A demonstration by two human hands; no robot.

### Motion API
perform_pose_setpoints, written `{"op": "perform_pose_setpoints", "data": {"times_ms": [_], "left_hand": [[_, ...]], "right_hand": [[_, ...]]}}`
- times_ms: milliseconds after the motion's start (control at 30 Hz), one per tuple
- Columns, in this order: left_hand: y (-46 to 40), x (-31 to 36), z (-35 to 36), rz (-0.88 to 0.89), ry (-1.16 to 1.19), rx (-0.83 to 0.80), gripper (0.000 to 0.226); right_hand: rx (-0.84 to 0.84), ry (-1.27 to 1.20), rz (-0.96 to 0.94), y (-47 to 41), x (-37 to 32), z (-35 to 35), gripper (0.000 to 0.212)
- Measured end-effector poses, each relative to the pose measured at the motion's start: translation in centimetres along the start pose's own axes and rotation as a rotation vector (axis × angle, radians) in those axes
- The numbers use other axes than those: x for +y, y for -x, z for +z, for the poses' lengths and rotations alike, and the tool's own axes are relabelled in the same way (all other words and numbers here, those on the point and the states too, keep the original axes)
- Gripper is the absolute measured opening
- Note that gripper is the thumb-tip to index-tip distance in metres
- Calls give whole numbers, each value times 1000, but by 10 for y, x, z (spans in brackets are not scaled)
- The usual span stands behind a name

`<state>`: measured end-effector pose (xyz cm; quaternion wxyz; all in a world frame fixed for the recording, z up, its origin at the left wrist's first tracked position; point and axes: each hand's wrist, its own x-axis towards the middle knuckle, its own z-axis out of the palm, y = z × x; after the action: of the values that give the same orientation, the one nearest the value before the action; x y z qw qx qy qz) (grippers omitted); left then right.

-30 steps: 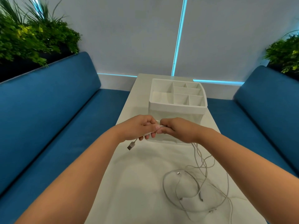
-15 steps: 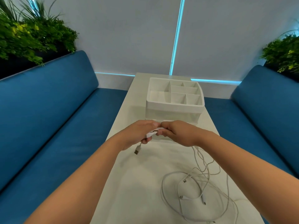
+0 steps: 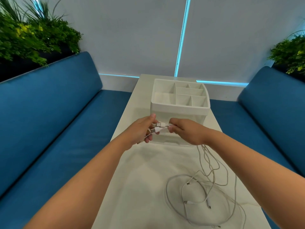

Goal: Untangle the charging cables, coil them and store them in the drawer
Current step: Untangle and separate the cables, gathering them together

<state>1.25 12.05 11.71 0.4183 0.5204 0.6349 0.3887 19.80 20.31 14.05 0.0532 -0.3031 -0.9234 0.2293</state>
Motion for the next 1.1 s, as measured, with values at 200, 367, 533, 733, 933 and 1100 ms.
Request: {"op": "perform_pose_setpoints", "data": {"times_ms": [200,367,533,733,933,1100], "left_hand": [[-3,-15,8,33,6,275,57],[-3,1,14,70,-135,175,80],[0,5,16,118,-253,61,63],[-3,4,13,167,-301,-141,64],[-12,-9,18,191,-433,-248,53],[-13,-14,12,235,-627,-210,23]], "right_hand": [[-59,-146,45,5,3,-5,26],[-168,-149,23,2,-7,2,27],[-163,-188,37,-1,-8,2,26],[-213,-179,48,2,-7,1,20],[-204,-265,34,2,-5,2,20],[-224,-135,67,10,9,-2,11]]}}
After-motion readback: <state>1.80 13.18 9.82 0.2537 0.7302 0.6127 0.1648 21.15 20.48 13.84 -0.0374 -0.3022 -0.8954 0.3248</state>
